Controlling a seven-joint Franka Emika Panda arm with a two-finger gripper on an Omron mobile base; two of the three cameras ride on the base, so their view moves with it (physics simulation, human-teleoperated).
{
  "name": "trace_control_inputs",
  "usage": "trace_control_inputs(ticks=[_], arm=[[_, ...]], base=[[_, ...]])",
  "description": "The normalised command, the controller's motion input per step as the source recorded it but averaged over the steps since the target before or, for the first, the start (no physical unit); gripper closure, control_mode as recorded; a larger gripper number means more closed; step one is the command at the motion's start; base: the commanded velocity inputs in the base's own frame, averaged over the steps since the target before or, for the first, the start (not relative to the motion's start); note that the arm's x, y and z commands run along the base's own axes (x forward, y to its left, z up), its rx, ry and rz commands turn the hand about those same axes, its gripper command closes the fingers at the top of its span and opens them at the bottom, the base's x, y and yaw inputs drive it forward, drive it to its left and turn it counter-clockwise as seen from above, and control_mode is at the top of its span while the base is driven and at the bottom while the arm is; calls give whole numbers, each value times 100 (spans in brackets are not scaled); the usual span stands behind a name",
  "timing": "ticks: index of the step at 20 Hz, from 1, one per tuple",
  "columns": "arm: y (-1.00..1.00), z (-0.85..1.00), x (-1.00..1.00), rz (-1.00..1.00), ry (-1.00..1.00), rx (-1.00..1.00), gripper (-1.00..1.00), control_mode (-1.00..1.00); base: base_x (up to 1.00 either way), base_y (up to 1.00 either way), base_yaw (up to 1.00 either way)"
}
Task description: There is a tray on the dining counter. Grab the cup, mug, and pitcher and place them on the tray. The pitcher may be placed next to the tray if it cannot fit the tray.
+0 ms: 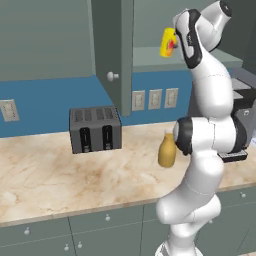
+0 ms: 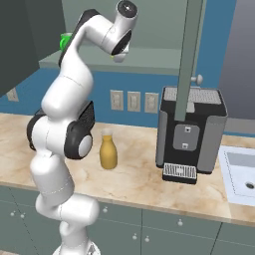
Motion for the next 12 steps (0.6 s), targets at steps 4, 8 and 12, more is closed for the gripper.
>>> trace_control_inputs(ticks=[4,8,12], arm=[[-19,-26,-58,0,-2,1,100,-100],[-17,-25,-59,0,-3,1,100,-100],[-15,-11,-53,0,-1,0,100,-100]], base=[[0,0,0],[0,0,0],[0,0,0]])
